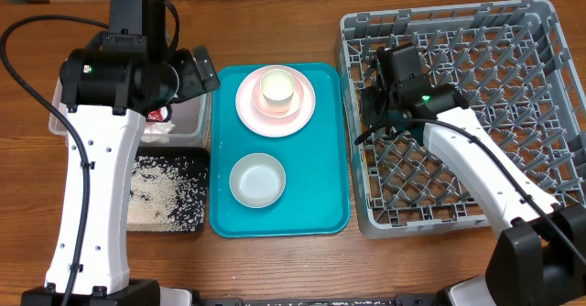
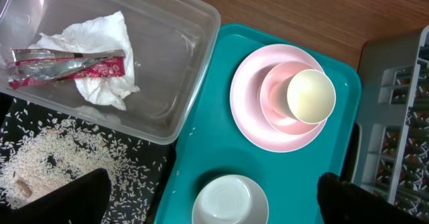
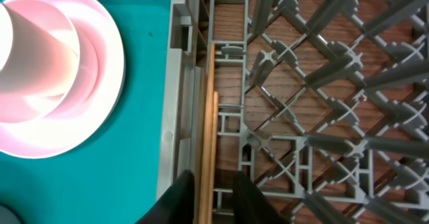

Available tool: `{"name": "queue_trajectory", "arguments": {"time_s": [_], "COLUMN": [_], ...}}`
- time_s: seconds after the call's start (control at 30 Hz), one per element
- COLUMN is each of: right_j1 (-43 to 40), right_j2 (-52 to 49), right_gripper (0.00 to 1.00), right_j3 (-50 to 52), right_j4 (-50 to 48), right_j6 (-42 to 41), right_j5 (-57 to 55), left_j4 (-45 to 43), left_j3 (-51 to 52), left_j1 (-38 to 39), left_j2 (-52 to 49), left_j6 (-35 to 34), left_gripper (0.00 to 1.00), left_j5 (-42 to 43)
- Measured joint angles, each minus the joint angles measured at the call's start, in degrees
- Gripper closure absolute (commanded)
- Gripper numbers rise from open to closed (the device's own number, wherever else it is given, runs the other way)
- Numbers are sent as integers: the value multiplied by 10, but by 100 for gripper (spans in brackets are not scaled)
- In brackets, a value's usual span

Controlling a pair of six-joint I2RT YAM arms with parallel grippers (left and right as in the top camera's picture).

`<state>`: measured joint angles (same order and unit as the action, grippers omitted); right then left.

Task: Sort waste into correct bins and load items into the dishwasher
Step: 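Carry the second chopstick with the right gripper into the dish rack, then release the chopstick in the rack and lift the right gripper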

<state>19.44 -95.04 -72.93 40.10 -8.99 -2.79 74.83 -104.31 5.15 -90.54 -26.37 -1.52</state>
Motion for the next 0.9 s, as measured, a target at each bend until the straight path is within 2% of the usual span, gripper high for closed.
{"name": "queue_trajectory", "arguments": {"time_s": [0.27, 0.73, 0.87, 0.9], "right_j1": [0, 2, 4, 5], "right_j2": [0, -28, -33, -35], "right_gripper": [76, 77, 79, 82], "right_j3": [0, 0, 0, 0], "right_j4": [7, 61, 73, 76], "right_j6": [0, 0, 0, 0], "right_j5": [60, 97, 110, 111], "left_j4": [0, 0, 0, 0], "left_j3": [0, 0, 0, 0], "left_j1": [0, 0, 0, 0], "left_j2": [0, 0, 0, 0], "left_j6": [0, 0, 0, 0], "left_gripper": [0, 0, 0, 0], "left_j5": [0, 0, 0, 0]}}
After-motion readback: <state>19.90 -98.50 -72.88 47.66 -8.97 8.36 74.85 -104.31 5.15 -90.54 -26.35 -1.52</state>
